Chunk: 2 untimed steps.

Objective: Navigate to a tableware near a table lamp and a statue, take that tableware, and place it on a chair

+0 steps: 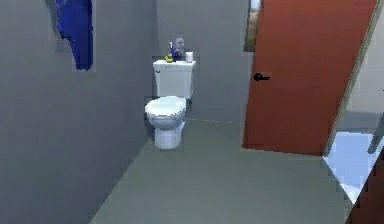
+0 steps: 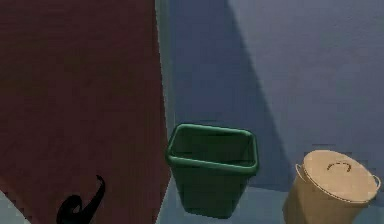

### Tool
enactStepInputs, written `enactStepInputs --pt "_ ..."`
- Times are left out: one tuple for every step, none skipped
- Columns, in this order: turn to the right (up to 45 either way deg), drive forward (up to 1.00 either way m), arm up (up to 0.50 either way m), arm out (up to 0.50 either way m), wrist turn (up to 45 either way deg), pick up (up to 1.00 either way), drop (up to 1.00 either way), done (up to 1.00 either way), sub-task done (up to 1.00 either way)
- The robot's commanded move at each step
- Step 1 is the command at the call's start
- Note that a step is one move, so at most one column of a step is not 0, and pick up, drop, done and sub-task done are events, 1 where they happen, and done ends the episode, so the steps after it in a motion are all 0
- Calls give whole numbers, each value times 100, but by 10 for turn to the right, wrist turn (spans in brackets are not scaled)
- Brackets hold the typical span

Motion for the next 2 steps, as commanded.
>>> enactStepInputs --pt "-60 0 0 0 0 0 0 0 0" --pt "0 50 0 0 0 0 0 0 0"
